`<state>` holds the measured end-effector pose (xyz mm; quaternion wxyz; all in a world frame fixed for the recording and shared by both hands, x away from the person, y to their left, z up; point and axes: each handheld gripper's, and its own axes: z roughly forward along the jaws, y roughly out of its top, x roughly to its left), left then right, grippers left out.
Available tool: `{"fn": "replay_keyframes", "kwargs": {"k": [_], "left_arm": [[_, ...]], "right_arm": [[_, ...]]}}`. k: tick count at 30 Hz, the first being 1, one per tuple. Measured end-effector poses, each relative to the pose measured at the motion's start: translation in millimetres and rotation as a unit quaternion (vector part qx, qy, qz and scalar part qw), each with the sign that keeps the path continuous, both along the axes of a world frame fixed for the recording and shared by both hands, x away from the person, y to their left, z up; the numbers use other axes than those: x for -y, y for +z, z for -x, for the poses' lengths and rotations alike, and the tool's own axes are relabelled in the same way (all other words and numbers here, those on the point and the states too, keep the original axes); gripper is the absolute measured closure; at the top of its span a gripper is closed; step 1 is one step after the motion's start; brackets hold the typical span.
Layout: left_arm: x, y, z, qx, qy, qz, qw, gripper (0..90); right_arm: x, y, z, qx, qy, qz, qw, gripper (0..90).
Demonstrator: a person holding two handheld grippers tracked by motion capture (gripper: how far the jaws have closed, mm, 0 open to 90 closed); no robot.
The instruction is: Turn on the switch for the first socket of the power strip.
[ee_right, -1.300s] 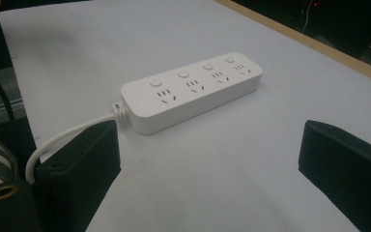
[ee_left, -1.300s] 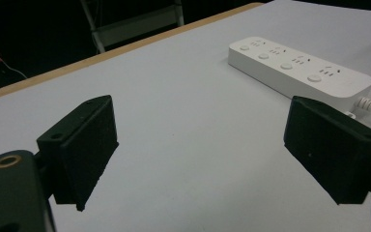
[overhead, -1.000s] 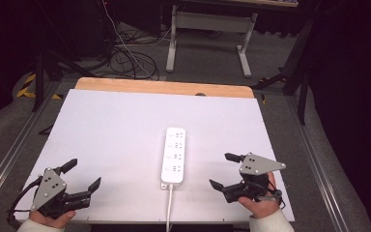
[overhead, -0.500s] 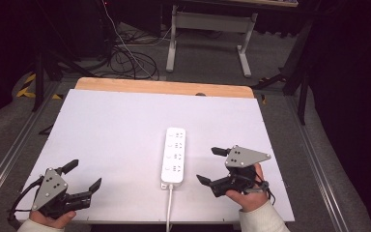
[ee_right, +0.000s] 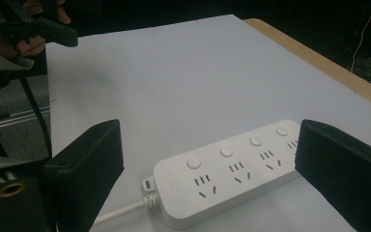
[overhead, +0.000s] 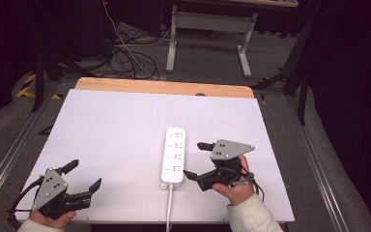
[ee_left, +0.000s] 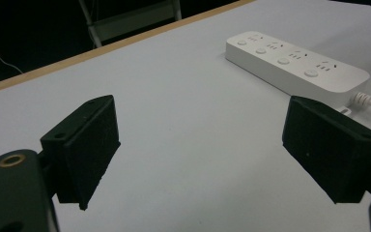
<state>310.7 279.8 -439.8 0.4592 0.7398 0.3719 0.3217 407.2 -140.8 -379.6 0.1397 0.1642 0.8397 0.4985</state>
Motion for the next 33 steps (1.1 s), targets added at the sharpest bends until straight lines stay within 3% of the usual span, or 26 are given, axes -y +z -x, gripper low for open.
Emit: {"fn": "replay_keyframes", "kwargs": {"k": [10, 21, 23, 27, 28, 29, 31, 33], "left_arm": [[0.3, -0.2, -0.1, 0.0, 0.0, -0.001, 1.0, 14.0], [1.1, -0.7, 0.2, 0.002, 0.002, 0.001, 1.0, 15.5], [1.0, -0.9, 0.1, 0.0, 0.001, 0.001, 1.0, 15.5], [1.3, -1.1, 0.3, 0.0, 0.001, 0.001, 1.0, 16.7], [1.3, -1.0, 0.2, 0.0, 0.001, 0.001, 1.0, 16.7], [1.3, -1.1, 0.2, 0.0, 0.001, 0.001, 1.0, 16.6], [1.3, -1.1, 0.2, 0.0, 0.002, 0.001, 1.0, 16.7], [1.3, -1.1, 0.2, 0.001, 0.001, 0.001, 1.0, 16.7]], "right_arm": [[-22.7, -2.6, -3.8, 0.001, 0.017, 0.011, 0.9998, 11.4], [-34.0, -4.3, -7.2, 0.002, 0.015, 0.014, 0.9998, 30.1], [-35.6, -4.2, -7.7, 0.004, 0.015, 0.016, 0.9998, 36.3], [-36.7, -3.5, -9.0, 0.006, 0.009, 0.018, 0.9998, 59.8], [-36.7, -3.5, -9.0, 0.006, 0.009, 0.018, 0.9998, 59.8], [-37.4, -3.4, -10.7, -0.002, 0.014, 0.015, 0.9998, 67.4], [-38.8, -3.4, -12.4, -0.008, 0.007, 0.019, 0.9998, 75.1], [-39.1, -4.3, -16.2, -0.03, 0.02, 0.013, 0.9993, 80.4]]}}
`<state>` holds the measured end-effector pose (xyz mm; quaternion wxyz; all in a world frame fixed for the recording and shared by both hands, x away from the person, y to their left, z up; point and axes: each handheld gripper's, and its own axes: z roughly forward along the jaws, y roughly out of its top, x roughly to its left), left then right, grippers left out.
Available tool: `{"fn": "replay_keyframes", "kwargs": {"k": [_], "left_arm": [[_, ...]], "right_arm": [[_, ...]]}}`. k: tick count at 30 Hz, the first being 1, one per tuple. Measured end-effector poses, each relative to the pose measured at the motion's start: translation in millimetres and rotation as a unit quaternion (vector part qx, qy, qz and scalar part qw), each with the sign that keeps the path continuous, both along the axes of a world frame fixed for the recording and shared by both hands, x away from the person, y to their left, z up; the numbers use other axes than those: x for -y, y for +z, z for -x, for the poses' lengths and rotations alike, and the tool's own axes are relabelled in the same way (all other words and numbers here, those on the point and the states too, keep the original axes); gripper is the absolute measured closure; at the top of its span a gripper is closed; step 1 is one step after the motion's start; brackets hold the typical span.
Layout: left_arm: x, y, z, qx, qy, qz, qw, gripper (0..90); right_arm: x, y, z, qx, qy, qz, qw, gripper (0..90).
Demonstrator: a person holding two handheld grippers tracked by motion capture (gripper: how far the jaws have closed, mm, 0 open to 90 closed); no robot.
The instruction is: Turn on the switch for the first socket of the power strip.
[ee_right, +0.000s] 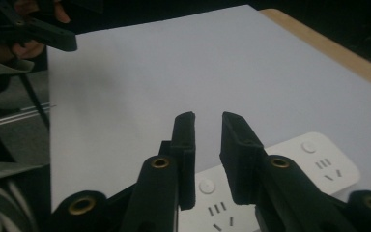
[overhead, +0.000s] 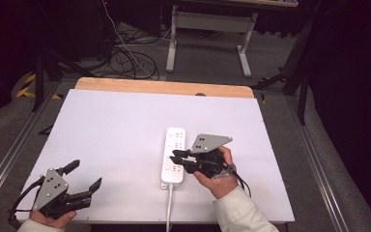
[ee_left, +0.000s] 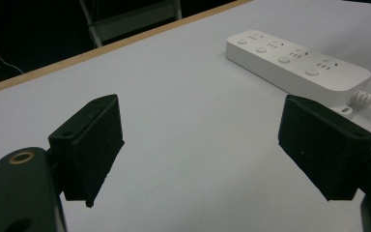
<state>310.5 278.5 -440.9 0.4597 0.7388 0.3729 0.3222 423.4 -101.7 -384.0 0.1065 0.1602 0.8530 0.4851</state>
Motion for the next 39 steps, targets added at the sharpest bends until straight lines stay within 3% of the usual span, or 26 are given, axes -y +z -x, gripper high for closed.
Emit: {"fn": "replay_keyframes", "kwargs": {"k": [6, 9, 16, 20, 21, 30, 39], "left_arm": [[-0.1, -0.1, 0.0, 0.0, 0.001, 0.0, 1.0, 16.7], [-0.3, 0.0, -0.1, -0.001, 0.0, -0.002, 1.0, 16.7], [-0.5, 0.0, -0.5, 0.001, 0.0, -0.005, 1.0, 16.7], [-0.5, -0.1, -0.4, 0.0, 0.0, -0.005, 1.0, 16.7], [-0.6, 0.0, -0.4, 0.0, 0.0, -0.006, 1.0, 16.7], [-0.4, -0.3, -0.7, -0.004, 0.0, -0.004, 1.0, 16.7], [-0.1, -0.6, -0.9, -0.007, 0.0, -0.002, 1.0, 16.7]], "right_arm": [[-2.4, -1.7, -4.7, -0.014, -0.017, 0.001, 0.9997, 90.0], [-4.0, -2.4, -6.5, -0.019, -0.02, 0.006, 0.9996, 90.0], [-14.2, -9.9, -14.9, -0.046, -0.025, 0.041, 0.9978, 90.0], [-21.6, -15.6, -19.1, -0.06, -0.022, 0.068, 0.9956, 90.0], [-25.4, -18.8, -21.0, -0.065, -0.02, 0.084, 0.9942, 90.0], [-37.1, -30.4, -28.2, -0.077, -0.02, 0.124, 0.9891, 90.0], [-43.0, -39.7, -33.6, -0.085, -0.022, 0.148, 0.9851, 90.0]]}}
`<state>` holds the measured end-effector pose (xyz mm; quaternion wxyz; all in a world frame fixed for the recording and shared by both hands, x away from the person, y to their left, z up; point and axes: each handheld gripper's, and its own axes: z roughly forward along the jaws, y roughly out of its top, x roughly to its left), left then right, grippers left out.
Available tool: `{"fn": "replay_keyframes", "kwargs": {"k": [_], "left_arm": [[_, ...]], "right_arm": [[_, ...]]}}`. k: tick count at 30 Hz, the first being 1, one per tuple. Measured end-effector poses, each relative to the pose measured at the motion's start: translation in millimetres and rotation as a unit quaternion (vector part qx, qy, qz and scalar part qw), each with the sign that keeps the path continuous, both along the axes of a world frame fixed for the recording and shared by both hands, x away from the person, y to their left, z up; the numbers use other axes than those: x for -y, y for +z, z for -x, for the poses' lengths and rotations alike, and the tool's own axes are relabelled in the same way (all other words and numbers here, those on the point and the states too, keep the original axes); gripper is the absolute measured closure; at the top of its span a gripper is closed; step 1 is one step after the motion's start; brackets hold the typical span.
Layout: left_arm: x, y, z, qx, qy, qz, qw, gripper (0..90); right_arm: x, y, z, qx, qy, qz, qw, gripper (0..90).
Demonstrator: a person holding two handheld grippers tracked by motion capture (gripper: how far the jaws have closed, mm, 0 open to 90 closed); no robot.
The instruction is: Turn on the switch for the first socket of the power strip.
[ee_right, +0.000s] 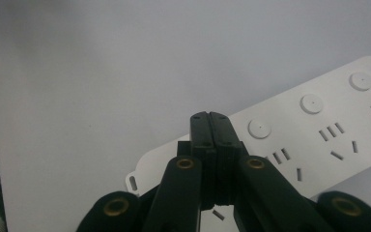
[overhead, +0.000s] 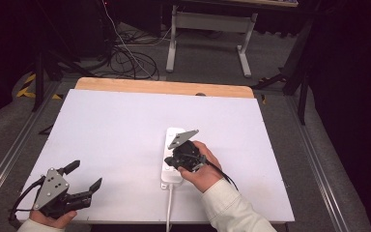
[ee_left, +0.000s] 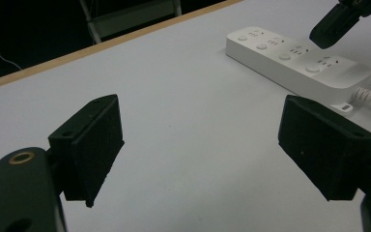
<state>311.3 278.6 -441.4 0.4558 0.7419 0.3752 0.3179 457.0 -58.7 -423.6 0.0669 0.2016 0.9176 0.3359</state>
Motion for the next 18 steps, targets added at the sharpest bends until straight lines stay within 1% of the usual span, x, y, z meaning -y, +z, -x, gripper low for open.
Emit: {"fn": "replay_keyframes", "kwargs": {"k": [6, 11, 13, 14, 16, 17, 18], "left_arm": [[0.0, -0.1, -0.2, -0.001, 0.0, 0.0, 1.0, 16.7], [-0.3, 0.0, -0.2, -0.001, 0.001, -0.002, 1.0, 16.7], [0.0, -0.1, -0.1, -0.001, 0.001, 0.0, 1.0, 16.7], [-0.3, 0.1, -0.3, 0.0, 0.001, -0.002, 1.0, 16.7], [-0.1, -0.1, -0.2, -0.001, 0.001, 0.0, 1.0, 16.8], [-0.3, 0.0, -0.3, -0.001, 0.001, -0.002, 1.0, 16.8], [0.1, -0.2, -0.2, -0.002, 0.001, 0.001, 1.0, 16.7]], "right_arm": [[-3.3, -5.3, -2.6, -0.005, 0.001, 0.014, 0.9999, 90.0], [-5.7, -8.6, -3.3, -0.006, -0.003, 0.023, 0.9997, 90.0], [-6.3, -9.6, -3.4, -0.01, -0.003, 0.027, 0.9996, 90.0], [-6.7, -10.3, -3.5, -0.012, -0.002, 0.028, 0.9995, 90.0], [-8.2, -12.5, -3.4, -0.015, -0.002, 0.032, 0.9994, 90.0], [-8.2, -12.5, -3.4, -0.015, -0.002, 0.032, 0.9994, 90.0], [-8.5, -13.1, -3.5, -0.015, -0.002, 0.033, 0.9993, 90.0]]}}
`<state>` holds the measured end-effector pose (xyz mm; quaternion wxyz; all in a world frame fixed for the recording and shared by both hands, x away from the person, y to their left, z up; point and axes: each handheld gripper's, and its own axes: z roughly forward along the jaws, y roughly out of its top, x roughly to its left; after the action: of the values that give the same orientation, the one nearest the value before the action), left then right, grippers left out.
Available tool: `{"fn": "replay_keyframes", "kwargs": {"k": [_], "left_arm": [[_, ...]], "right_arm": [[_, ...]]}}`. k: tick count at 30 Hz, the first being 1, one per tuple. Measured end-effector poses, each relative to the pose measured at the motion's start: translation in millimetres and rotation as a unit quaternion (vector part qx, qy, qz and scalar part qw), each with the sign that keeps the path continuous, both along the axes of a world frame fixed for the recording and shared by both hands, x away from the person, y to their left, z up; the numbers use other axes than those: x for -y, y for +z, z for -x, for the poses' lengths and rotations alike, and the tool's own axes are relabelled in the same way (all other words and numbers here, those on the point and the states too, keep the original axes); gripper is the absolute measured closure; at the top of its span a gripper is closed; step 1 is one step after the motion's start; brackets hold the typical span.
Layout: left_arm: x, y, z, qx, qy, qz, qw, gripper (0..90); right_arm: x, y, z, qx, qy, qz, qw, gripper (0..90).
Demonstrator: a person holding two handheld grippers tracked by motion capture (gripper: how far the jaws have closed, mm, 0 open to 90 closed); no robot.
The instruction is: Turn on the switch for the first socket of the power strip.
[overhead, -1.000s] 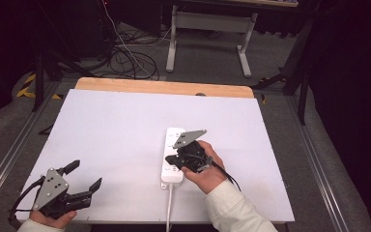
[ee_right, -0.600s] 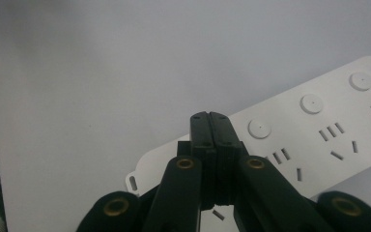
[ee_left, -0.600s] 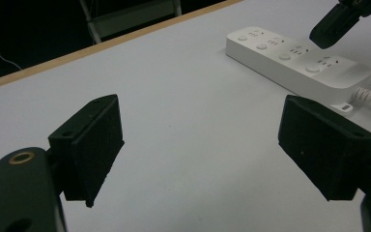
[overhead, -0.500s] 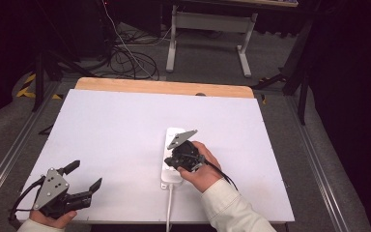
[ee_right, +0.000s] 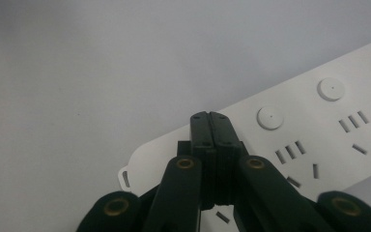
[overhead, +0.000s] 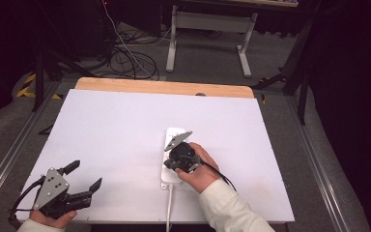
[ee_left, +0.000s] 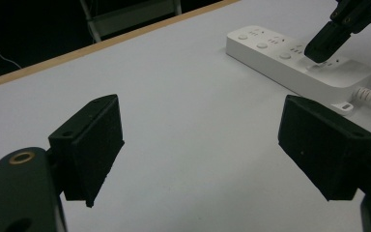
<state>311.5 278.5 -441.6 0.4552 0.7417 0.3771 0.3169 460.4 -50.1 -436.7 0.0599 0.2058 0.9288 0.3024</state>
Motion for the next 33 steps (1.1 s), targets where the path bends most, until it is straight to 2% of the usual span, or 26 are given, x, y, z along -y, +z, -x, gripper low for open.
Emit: {"fn": "replay_keyframes", "kwargs": {"k": [8, 23, 33], "left_arm": [[0.0, 0.0, 0.0, 0.001, 0.0, 0.0, 1.0, 16.7], [-0.2, 0.0, -0.1, 0.001, 0.0, -0.003, 1.0, 16.7], [0.5, -0.1, 0.2, 0.0, 0.0, -0.003, 1.0, 16.7]], "right_arm": [[-1.5, -3.3, 0.1, -0.002, 0.001, 0.004, 1.0, 90.0], [-1.8, -6.5, 3.1, 0.016, 0.003, 0.0, 0.9999, 90.0], [-1.6, -8.6, 4.5, 0.018, 0.002, -0.001, 0.9998, 90.0]]}}
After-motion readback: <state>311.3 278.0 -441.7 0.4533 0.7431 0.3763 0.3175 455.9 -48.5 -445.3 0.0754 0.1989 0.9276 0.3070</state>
